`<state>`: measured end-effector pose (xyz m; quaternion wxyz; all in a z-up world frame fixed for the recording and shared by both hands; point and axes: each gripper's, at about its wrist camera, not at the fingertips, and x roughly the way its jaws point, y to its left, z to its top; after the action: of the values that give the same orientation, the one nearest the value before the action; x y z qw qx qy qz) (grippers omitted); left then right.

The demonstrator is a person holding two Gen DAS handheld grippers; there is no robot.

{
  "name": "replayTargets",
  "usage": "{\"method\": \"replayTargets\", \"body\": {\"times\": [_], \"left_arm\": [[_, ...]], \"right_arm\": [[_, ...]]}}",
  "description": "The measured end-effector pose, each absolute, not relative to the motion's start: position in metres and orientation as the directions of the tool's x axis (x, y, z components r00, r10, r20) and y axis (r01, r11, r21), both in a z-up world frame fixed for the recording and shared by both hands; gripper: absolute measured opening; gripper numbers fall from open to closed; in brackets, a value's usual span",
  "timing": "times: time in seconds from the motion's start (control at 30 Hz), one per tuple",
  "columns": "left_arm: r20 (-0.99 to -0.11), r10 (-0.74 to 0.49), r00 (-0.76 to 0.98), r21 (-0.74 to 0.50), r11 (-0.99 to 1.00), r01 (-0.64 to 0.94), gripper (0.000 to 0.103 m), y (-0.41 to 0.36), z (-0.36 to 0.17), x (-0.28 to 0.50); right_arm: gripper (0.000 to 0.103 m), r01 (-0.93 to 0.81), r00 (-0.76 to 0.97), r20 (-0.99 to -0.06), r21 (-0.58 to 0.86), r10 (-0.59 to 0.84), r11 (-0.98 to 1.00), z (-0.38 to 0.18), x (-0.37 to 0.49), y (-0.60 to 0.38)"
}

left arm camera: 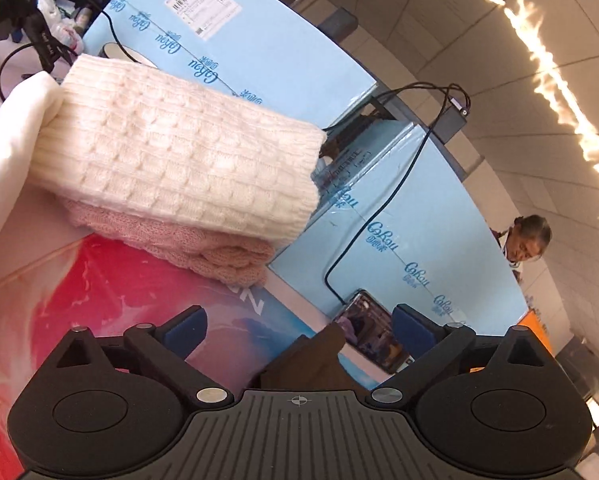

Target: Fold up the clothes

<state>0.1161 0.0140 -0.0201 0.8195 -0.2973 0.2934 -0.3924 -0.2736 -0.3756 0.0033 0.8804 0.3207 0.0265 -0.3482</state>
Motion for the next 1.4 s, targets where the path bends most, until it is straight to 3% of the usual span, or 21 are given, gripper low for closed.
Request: {"method": "replayTargets", "body": {"times": [0.13, 0.5, 0.9, 0.93, 0.97, 1.03, 1.07, 1.1, 1.4], "left_arm": [[-0.324, -0.823, 0.466, -0.73, 0.531, 0.429, 0.102, 0.019, -0.02, 0.087], [-0.479, -0.798, 0.365, -0.762, 0.584, 0.278, 0.102, -0.016, -0.043, 0.083], [-0.406, -0.862, 0.303, -0.802, 0.495, 0.334, 0.102, -0.065, -0.048, 0.088], [-0.408, -0.859, 0.309, -0.798, 0.5, 0.337, 0.099, -0.067, -0.048, 0.087], [-0.411, -0.856, 0.313, -0.793, 0.505, 0.34, 0.091, -0.068, -0.048, 0.087], [-0.438, -0.846, 0.305, -0.772, 0.528, 0.355, 0.058, -0.074, -0.052, 0.086], [-0.45, -0.841, 0.302, -0.761, 0.538, 0.364, 0.035, -0.077, -0.053, 0.085], [-0.442, -0.843, 0.307, -0.75, 0.535, 0.389, 0.025, -0.078, -0.053, 0.083], [-0.307, -0.877, 0.369, -0.572, 0.48, 0.665, 0.019, -0.093, -0.007, 0.045]], "right_arm": [[0.089, 0.531, 0.837, -0.246, 0.578, -0.488, 0.619, 0.004, -0.267, -0.362], [0.089, 0.47, 0.881, -0.346, 0.557, -0.323, 0.685, -0.009, -0.236, -0.337], [0.09, 0.476, 0.872, -0.394, 0.543, -0.291, 0.692, -0.018, -0.23, -0.336], [0.09, 0.476, 0.872, -0.395, 0.543, -0.29, 0.692, -0.018, -0.23, -0.336], [0.09, 0.477, 0.871, -0.396, 0.543, -0.289, 0.692, -0.018, -0.23, -0.336], [0.09, 0.476, 0.871, -0.398, 0.544, -0.287, 0.691, -0.019, -0.23, -0.337], [0.09, 0.477, 0.871, -0.4, 0.544, -0.286, 0.691, -0.019, -0.229, -0.337], [0.09, 0.477, 0.87, -0.404, 0.543, -0.283, 0.691, -0.019, -0.228, -0.337], [0.092, 0.471, 0.871, -0.408, 0.539, -0.273, 0.698, -0.019, -0.227, -0.338]]}}
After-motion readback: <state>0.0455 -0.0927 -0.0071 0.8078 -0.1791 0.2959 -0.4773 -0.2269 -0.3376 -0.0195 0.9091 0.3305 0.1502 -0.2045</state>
